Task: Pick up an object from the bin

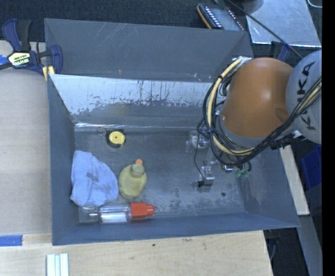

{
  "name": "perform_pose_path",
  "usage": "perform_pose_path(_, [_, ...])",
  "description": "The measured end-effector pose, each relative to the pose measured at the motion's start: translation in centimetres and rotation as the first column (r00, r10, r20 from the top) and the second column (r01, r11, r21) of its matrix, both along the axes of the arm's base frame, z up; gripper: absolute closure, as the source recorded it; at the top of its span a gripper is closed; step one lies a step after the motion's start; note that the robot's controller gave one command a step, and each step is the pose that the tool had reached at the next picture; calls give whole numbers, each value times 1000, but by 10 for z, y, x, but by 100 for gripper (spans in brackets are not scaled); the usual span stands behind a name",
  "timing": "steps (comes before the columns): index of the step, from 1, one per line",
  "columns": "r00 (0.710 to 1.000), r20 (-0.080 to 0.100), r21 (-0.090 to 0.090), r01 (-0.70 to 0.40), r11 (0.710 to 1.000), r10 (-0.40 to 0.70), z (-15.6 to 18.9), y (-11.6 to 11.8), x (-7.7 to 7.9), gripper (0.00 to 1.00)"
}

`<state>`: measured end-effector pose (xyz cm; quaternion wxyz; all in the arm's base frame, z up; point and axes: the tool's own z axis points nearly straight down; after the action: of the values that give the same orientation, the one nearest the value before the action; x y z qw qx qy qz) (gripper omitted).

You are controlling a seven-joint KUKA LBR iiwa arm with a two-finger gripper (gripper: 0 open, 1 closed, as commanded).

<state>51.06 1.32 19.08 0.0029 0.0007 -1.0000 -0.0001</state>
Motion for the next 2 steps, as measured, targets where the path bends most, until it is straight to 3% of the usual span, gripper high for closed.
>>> perform_pose_path(1, [1000, 9, 0, 1, 1000, -1, 4, 0, 2, 0])
perform_pose_path(2, [983, 6, 0, -186, 983, 186, -72, 111, -4, 0])
